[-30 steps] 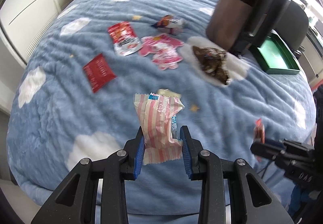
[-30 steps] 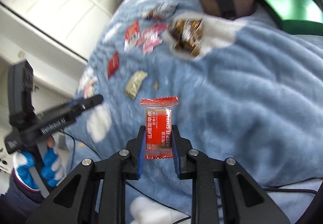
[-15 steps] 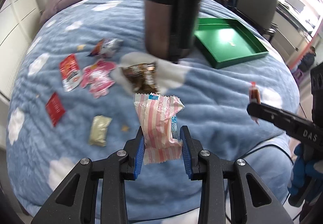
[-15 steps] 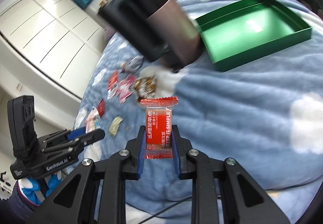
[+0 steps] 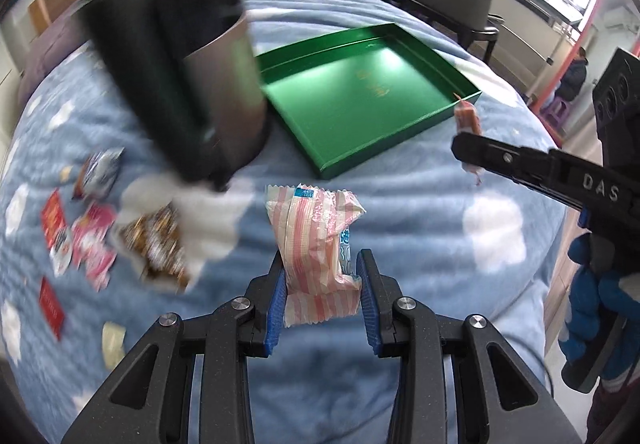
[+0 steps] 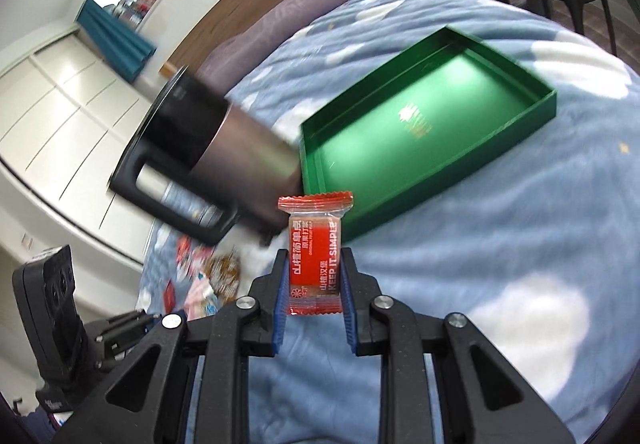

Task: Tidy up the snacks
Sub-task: 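Carry the pink-striped candy and red bar with both tools over the green tray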

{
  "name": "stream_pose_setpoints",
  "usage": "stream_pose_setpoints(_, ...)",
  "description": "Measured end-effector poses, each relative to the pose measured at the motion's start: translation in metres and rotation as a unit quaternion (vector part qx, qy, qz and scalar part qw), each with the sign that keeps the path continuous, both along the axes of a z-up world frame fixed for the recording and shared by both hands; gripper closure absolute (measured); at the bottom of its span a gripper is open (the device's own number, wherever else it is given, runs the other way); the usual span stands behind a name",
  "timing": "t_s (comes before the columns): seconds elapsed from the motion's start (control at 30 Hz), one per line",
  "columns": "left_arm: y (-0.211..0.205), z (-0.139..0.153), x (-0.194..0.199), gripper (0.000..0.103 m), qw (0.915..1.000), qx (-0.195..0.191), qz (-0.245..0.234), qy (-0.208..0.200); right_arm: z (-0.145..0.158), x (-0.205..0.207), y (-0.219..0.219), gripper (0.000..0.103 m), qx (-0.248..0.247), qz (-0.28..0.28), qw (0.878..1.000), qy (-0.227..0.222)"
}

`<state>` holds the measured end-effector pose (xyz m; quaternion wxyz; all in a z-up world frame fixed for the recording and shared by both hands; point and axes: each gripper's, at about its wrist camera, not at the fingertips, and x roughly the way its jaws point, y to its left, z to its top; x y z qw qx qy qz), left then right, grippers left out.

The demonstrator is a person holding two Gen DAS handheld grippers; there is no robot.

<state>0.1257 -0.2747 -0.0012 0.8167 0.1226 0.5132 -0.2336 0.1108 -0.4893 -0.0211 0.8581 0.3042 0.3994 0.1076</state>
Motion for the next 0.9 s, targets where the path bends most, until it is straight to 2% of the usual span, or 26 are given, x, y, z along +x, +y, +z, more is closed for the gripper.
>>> stream_pose_setpoints(0.23, -0.060, -0.006, 0.051, 0.074, 0.9995, 0.008, -0.023, -0.021, -0.011, 0.046, -0.046, 0.103, -0.013, -0.037, 0.999, -0.002)
stream_pose_setpoints(0.5, -0.111, -0.034, 0.127, 0.074, 0.9998, 0.016, -0.008, -0.011, -0.038, 0.107, -0.083, 0.103, -0.071, -0.059, 0.996, 0.015)
stream_pose_setpoints(0.67, -0.126, -0.056, 0.161, 0.074, 0.9993, 0.036, 0.014, -0.004, -0.054, 0.141, -0.091, 0.103, -0.117, -0.058, 0.991, 0.028)
stream_pose_setpoints(0.9, -0.129, -0.081, 0.195, 0.073, 0.9981, 0.029, 0.051, 0.022, -0.067, 0.177, -0.088, 0.103, -0.182, -0.046, 0.981, 0.040)
